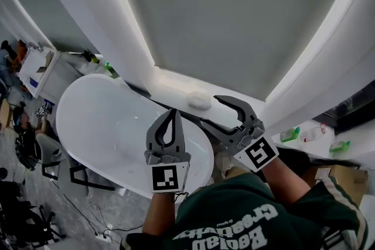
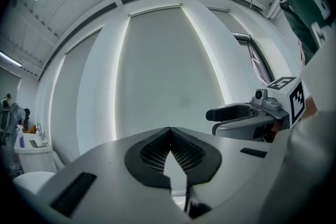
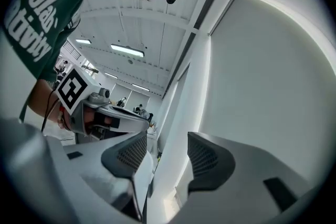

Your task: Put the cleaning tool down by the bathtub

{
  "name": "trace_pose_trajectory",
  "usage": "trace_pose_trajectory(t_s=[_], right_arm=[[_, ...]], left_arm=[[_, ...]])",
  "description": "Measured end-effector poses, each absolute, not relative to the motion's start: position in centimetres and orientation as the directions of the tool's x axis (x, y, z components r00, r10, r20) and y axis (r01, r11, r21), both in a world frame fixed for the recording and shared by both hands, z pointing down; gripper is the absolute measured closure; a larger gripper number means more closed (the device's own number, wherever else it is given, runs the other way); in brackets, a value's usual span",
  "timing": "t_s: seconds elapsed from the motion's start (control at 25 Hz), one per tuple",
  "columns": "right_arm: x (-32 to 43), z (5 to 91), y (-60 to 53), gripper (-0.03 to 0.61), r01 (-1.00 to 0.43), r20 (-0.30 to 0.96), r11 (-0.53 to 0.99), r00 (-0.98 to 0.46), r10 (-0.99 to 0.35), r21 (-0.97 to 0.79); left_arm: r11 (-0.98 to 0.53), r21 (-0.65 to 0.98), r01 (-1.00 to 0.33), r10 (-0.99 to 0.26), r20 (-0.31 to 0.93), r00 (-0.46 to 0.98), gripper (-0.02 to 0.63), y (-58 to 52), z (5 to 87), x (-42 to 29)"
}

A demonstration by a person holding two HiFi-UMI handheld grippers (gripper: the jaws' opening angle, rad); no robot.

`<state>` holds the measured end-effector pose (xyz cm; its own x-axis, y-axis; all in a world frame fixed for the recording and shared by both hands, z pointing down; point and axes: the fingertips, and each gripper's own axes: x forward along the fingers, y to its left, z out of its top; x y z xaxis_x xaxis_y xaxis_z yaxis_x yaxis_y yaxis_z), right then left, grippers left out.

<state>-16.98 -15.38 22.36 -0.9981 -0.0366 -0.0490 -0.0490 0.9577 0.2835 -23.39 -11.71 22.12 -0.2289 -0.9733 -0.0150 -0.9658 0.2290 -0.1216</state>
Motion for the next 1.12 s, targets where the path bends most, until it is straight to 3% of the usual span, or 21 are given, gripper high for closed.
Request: trace_pose_trajectory(t_s=[0.36, 0.52, 1.12], right_arm=[[-15.9, 20.3, -15.9, 0.450, -0.100, -0.134, 0.960, -0.989, -0.067, 0.261], [-15.8, 19.5, -15.9, 0.562, -0.111, -0.172, 0.957, -0.983, -0.065, 0.268], [-15.3, 20.0, -16.7, 0.565, -0.098, -0.153, 0.967, -0.986, -0.063, 0.234]], left_arm=[[0.204, -0.126, -0.971, -0.979, -0.031, -0.201, 0.607, -12.0, 21.7, -22.4], [0.207, -0.120, -0.971, -0.978, -0.025, -0.206, 0.606, -12.3, 22.0, -22.1], [0.190, -0.147, -0.971, -0.982, -0.020, -0.189, 0.607, -13.3, 22.2, -21.0]])
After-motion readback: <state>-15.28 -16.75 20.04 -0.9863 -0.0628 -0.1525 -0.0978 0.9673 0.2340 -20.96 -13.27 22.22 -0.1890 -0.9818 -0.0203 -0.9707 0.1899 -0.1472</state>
